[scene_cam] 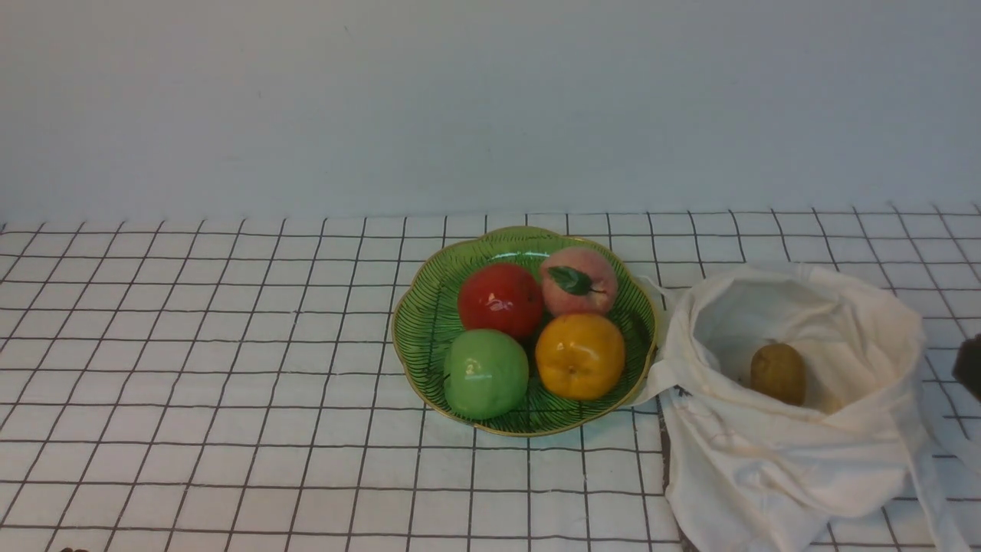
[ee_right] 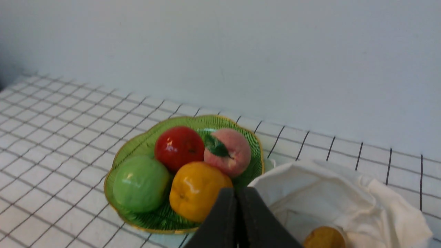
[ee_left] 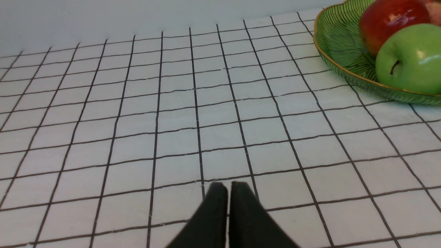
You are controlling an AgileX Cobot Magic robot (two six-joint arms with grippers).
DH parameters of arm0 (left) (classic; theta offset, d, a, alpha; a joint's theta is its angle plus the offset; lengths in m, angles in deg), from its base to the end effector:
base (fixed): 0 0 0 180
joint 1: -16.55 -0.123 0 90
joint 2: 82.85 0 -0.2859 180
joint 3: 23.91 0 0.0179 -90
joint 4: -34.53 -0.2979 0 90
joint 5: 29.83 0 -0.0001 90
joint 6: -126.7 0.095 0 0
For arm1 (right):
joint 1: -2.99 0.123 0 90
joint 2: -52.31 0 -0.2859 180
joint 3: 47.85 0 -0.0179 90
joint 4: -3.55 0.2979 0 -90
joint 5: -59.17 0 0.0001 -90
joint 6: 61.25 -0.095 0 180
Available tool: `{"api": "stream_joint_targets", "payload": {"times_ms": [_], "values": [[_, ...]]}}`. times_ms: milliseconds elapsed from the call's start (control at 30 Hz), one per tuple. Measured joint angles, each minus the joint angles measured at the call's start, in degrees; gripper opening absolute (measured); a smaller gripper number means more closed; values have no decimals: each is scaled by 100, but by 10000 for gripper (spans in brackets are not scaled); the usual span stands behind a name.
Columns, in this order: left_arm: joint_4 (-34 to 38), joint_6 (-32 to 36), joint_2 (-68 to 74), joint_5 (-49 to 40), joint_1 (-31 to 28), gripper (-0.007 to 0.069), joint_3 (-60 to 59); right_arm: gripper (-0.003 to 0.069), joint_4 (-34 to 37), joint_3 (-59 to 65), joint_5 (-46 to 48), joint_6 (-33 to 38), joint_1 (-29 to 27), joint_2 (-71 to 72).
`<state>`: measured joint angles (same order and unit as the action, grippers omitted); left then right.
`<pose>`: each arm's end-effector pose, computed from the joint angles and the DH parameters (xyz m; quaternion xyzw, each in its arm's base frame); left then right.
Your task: Take the fruit out of the bag on the white checkered tablecloth and place them on the plate.
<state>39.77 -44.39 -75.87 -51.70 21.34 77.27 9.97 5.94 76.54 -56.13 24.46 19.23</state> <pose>0.1019 -0.0118 0.1686 0.0722 0.8036 -0.0176 0.5905 0.1375 0.0575 0.2899 -0.1502 0.7743 0.1327 0.6003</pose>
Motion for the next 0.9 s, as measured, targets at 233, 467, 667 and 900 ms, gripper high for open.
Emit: {"api": "stream_joint_targets", "payload": {"times_ms": [233, 467, 667, 900], "values": [[0, 0, 0, 0, 0, -8, 0, -14, 5, 630, -1095, 0, 0, 227], [0, 0, 0, 0, 0, -8, 0, -14, 5, 756, -1051, -6, 0, 231], [0, 0, 0, 0, 0, -8, 0, -14, 6, 756, -952, -6, 0, 231], [0, 0, 0, 0, 0, -8, 0, -14, -174, 1122, -887, -27, -45, 561]]}}
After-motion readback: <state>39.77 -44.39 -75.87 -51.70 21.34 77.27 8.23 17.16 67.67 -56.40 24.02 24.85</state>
